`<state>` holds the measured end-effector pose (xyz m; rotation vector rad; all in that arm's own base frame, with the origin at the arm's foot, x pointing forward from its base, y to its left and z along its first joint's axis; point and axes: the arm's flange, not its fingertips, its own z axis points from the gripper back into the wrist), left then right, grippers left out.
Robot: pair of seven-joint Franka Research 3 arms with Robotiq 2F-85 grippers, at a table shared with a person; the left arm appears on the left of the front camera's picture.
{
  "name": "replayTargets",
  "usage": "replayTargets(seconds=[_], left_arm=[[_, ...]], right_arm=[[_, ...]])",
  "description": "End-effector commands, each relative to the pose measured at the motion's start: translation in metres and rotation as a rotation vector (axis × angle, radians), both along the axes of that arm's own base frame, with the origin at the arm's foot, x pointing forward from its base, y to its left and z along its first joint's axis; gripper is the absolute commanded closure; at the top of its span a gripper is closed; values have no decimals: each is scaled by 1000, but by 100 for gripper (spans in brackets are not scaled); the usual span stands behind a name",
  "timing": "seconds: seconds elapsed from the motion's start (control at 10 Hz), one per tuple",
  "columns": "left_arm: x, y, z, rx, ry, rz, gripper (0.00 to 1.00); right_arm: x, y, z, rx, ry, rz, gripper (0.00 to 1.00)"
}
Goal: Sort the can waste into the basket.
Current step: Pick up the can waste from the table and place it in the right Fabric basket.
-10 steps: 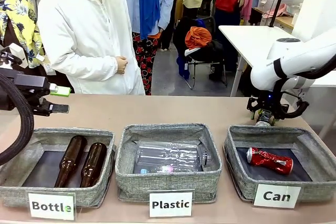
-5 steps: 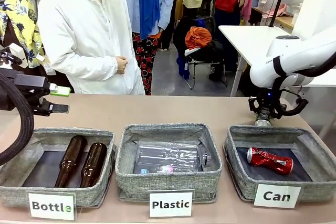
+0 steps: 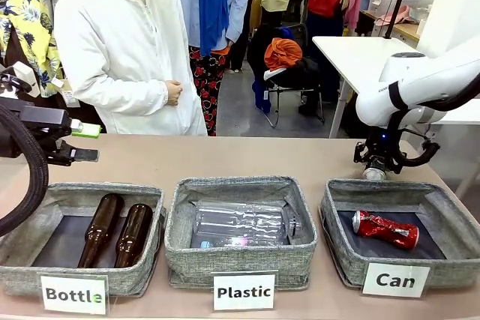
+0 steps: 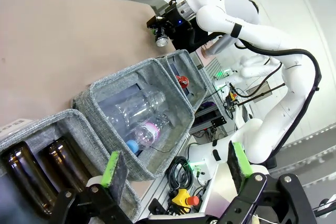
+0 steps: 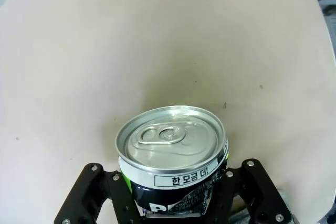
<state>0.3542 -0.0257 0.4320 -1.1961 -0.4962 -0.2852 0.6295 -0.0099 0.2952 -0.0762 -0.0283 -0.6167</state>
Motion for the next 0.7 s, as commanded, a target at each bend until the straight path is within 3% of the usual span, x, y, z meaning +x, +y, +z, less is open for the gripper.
replayTargets(seconds=[0.0,0.2,0.3,0.5,0.6], left_arm=[[-1,1,-1,-5,-17,-3,0],[-1,1,-1,-5,-17,-3,0],[-1,1,-1,-5,-17,-3,0],[-1,1,-1,-5,-17,-3,0],[-1,1,-1,-5,-17,-3,0]], right_arm=[[-7,9,36,-68,-7,68,100],[-26,28,95,-73,-84,236,100],[-46,44,126,-71,-78,368,100],[-96,69,165,-89,26,723,100],[-123,76,177,-95,44,894,100]])
